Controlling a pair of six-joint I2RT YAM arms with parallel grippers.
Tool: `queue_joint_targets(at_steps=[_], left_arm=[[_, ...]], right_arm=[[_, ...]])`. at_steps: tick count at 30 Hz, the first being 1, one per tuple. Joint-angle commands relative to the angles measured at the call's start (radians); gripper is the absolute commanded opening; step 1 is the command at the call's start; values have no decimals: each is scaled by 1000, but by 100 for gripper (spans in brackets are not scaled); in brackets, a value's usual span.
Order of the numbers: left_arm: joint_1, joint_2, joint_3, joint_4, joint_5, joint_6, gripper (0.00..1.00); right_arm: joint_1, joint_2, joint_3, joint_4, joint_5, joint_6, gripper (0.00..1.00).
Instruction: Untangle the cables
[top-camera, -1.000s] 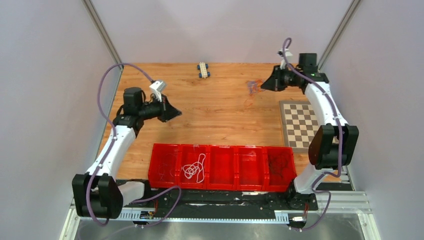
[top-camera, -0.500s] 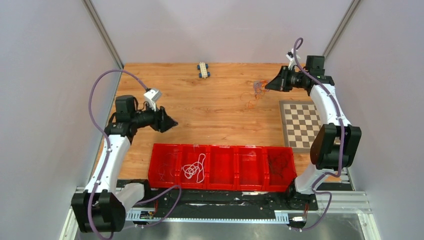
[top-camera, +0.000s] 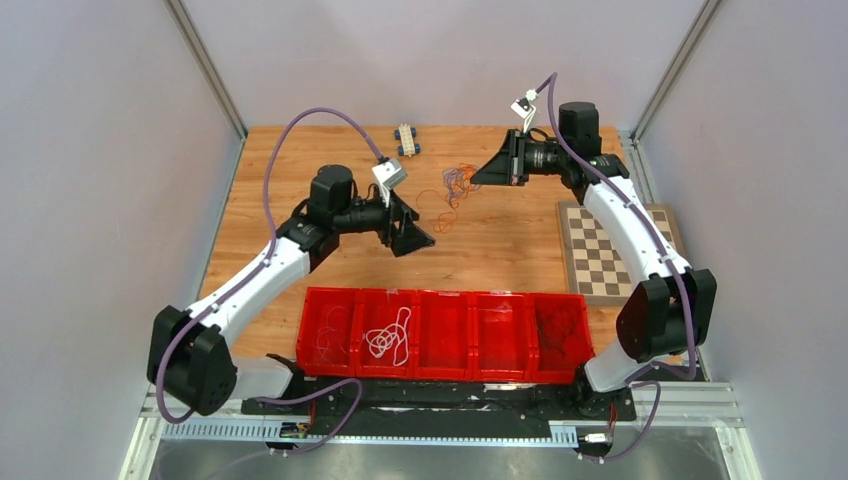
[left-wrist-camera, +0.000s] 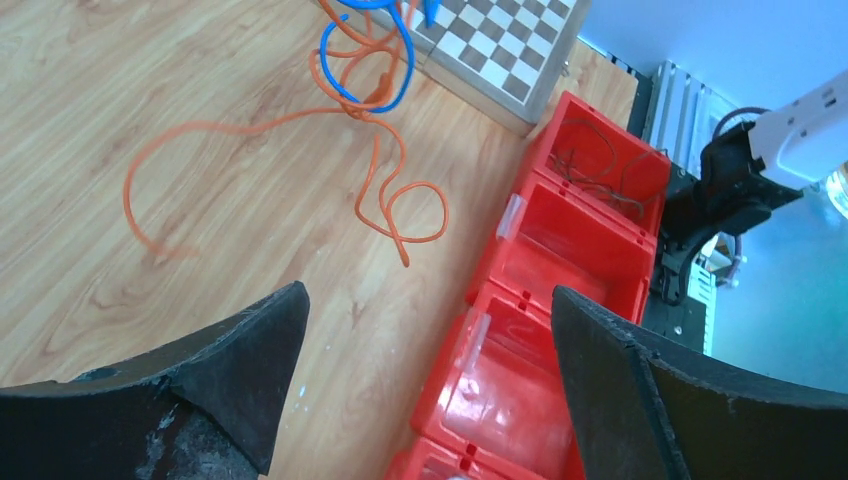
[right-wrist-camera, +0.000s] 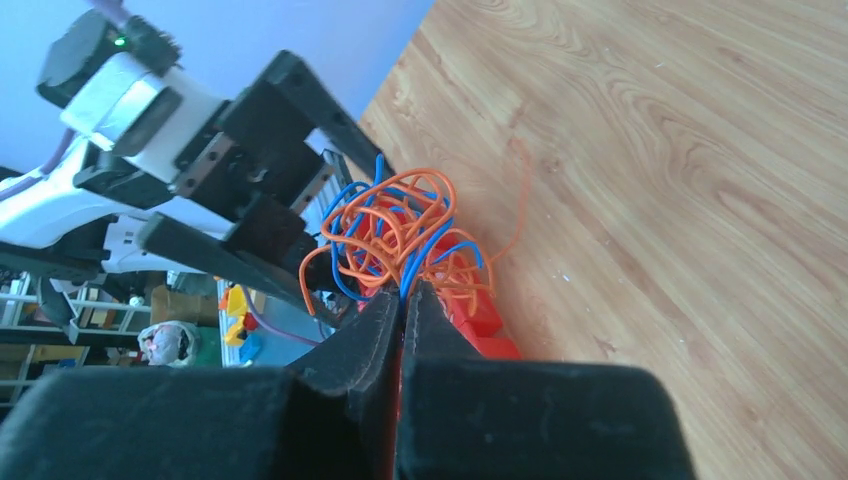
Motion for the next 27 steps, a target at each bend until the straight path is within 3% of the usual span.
queue_joint_targets(at_steps=[1,11,13,15,16,17,18,19,22,27], left_arm=[[-34,66,41,172,-50,-55,99],[-87,274,127,252,-153,-85,100],[-86,296,142,251,-152,-99,94],[-86,307,159,225,-110,-107,73],[-87,306,164,213,-95,-108,50],[-87,300,162,185,-68,-107,38],[-85,279,151,172,-48,-97,14],[-85,243,141,146,-42,-89,3],[-74,153,62,103,-11,-44,0],[-7,-14,-54,-107,40,70,0]], right_arm=[[28,-42,-12,83,-37,83,0],[40,-9,-10,107,-61,114,0],[41,0,-3,111,-65,121,0],[38,7,5,111,-64,118,0],[32,12,10,111,-62,115,0],[24,16,13,111,-59,112,0],[13,19,17,111,-48,105,0],[-1,21,19,109,-29,94,0],[-74,8,-6,107,79,46,0],[-225,13,-33,108,208,-23,0]])
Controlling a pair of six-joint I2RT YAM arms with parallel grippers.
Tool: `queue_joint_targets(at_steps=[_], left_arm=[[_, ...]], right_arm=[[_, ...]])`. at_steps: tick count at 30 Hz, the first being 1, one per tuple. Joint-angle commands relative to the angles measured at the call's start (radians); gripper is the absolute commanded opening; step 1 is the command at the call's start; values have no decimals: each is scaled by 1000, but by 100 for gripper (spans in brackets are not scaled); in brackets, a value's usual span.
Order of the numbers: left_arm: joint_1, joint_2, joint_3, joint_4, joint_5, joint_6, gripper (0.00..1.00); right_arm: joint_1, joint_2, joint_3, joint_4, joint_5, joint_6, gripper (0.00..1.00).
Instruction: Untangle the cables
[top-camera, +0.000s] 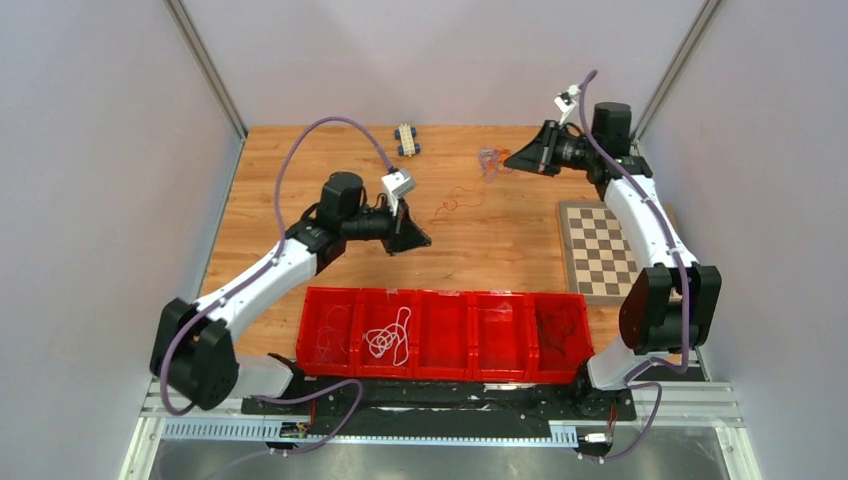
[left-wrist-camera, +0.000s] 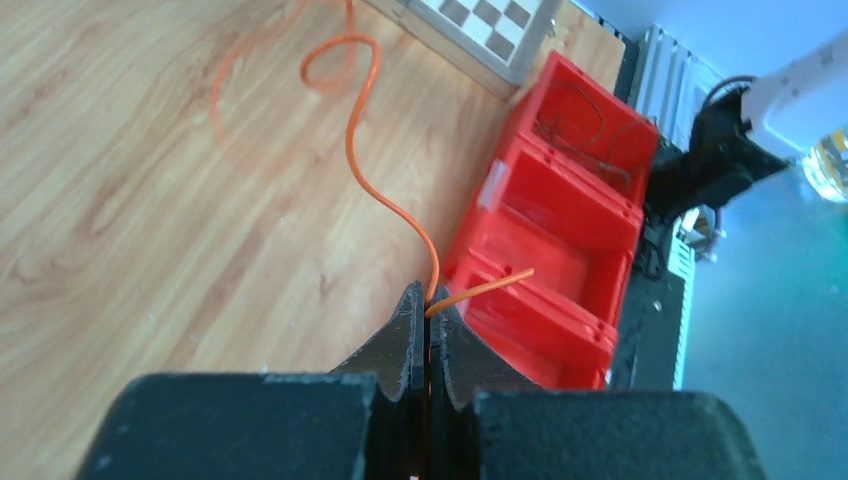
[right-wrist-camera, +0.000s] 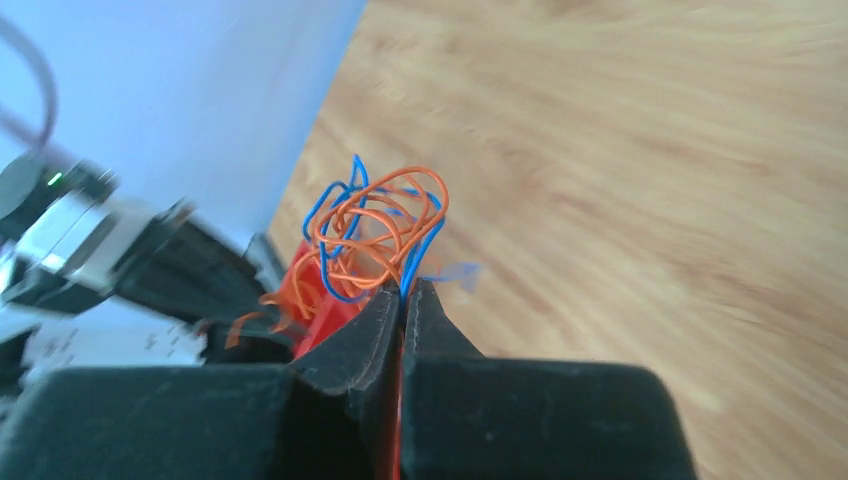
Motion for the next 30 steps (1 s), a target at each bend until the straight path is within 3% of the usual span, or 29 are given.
queue_joint_targets(at_steps=[1,9,17,30], left_arm=[[63,-151,-90,-189,68,136,0],[325,-295,-150,-491,85,344,0],[551,-389,-173,-694,101,535,0],[935,-359,-188,-904,105,821,0]], right_arm=[[-132,0,-2,36,134,-62,0],[-262,26,4,34,160,-86,0],[-337,29,8,34,169,-128,0],[-425,38,34,36,166,-163,0]])
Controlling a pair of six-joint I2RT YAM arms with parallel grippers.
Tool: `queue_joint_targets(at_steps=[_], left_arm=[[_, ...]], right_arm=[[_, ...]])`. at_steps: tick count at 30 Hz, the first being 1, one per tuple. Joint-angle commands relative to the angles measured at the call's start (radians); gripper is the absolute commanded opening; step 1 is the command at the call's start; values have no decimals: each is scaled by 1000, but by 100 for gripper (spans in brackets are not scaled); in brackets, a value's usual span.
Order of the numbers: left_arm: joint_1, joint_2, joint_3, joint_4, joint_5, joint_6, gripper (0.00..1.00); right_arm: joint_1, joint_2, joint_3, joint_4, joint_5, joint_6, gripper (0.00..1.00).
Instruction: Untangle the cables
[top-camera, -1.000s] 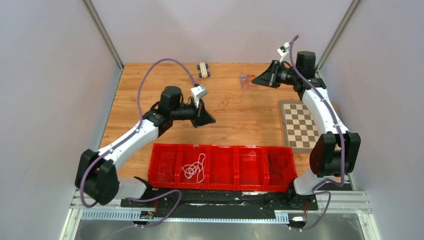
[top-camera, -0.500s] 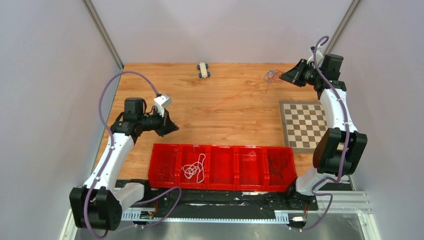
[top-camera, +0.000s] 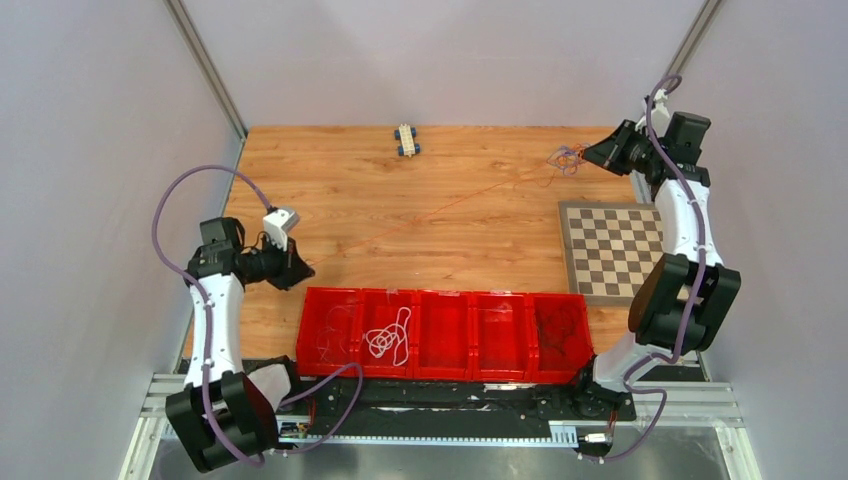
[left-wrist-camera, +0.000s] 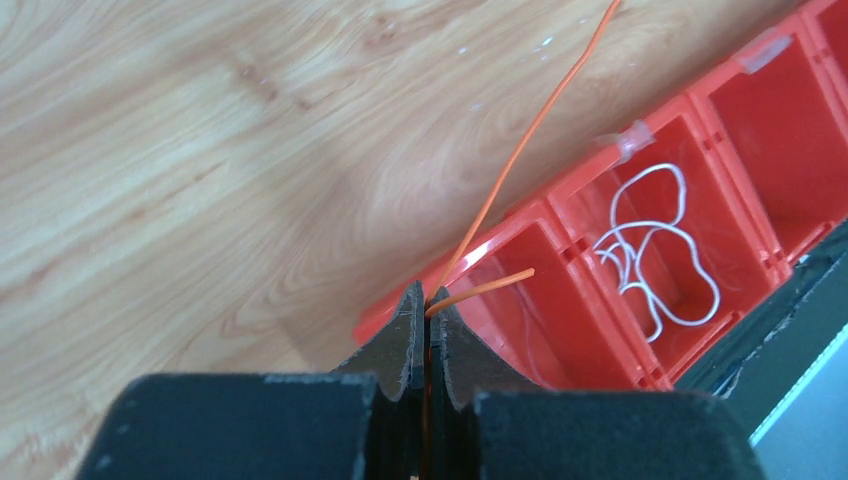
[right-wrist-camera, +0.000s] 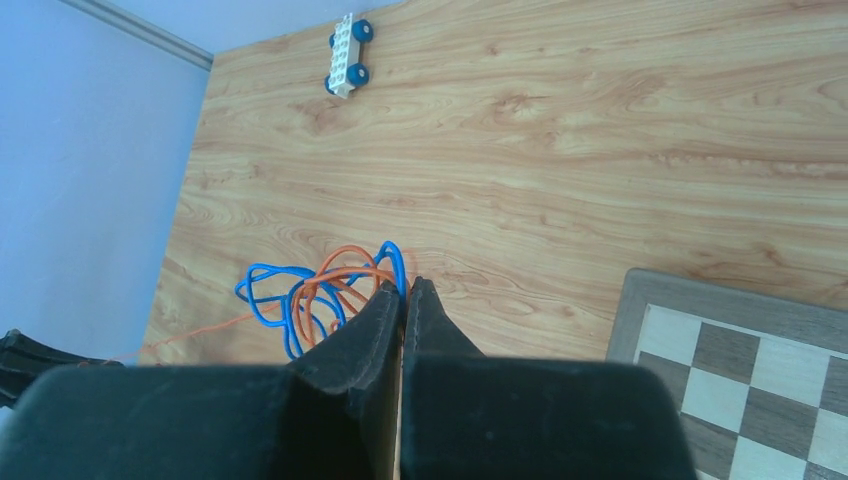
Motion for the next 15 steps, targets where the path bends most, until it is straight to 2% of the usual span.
queue_joint_targets(at_steps=[1,8,15], left_arm=[[121,41,9,-84,-12,143,0],[273,162,59,-85,-52,212,0],[314,217,76,-5,-162,231,0]], right_arm=[[-41,6,40,33,23,-36,0],[-87,24,72,32,23,-42,0],[-122,43,107,33,14,-41,0]])
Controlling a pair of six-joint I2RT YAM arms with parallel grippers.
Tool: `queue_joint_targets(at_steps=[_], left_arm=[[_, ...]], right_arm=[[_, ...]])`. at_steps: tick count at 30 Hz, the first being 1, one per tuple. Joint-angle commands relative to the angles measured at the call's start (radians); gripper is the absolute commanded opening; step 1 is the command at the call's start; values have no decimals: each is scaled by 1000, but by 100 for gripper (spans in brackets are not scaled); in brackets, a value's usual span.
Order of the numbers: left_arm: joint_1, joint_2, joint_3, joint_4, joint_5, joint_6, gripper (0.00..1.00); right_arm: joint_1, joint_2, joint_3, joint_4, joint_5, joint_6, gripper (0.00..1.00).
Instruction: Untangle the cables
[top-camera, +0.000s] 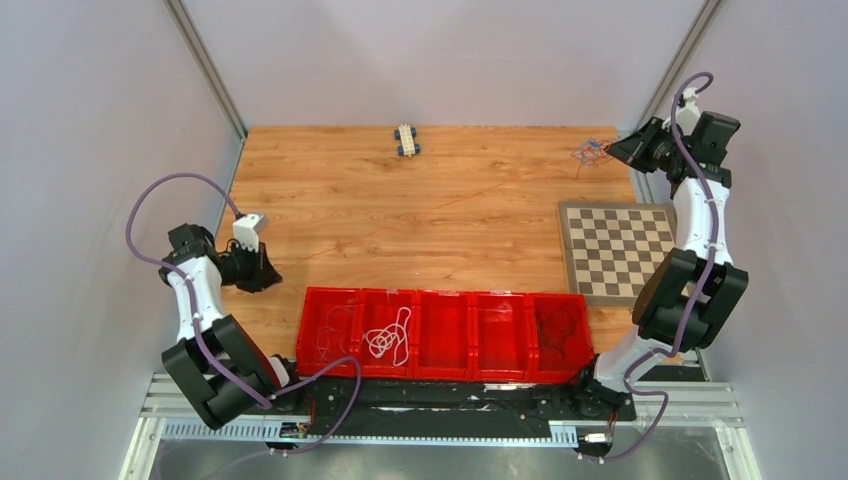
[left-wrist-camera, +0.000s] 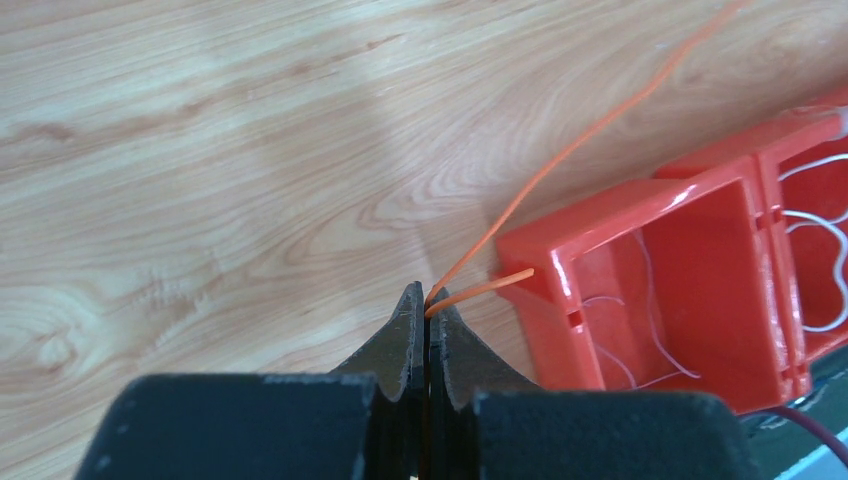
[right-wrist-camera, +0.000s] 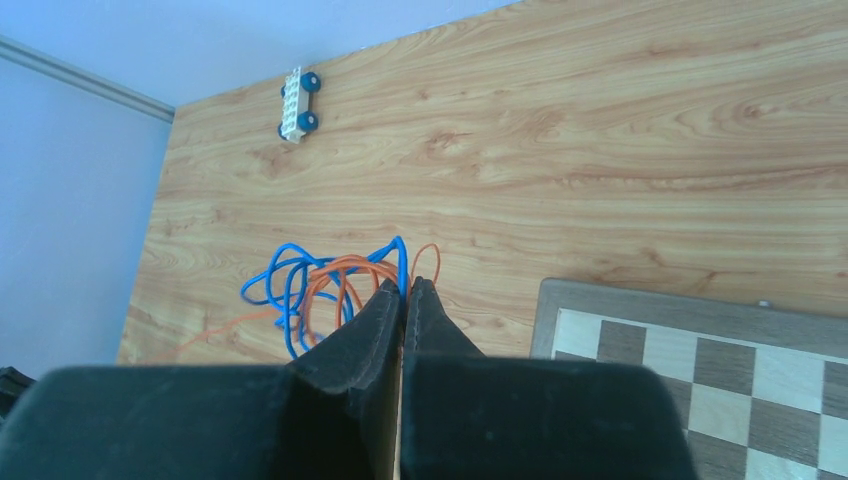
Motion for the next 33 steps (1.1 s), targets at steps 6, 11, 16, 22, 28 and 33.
queue_joint_targets(at_steps=[6,11,16,22,28,33], left_arm=[[59,70,43,145,-178,13,0],[104,130,65,193,-276,8,0],[147,160,65,230,-315,52,0],[118,92,103,134,-143,56,0],[-69,-48,243,57,17,-118,0],[-261,-122,348,53,72,-278,0]], right_arm=[[-49,28,89,34,10,-7,0],[-84,65,153,33,14,7,0],[-106,92,193,33,20,7,0],[-80,68,112,30,-15,-2,0],[16,-11,-27,27,-26,-57,0],[82,-58,-91,14,-33,-91,0]])
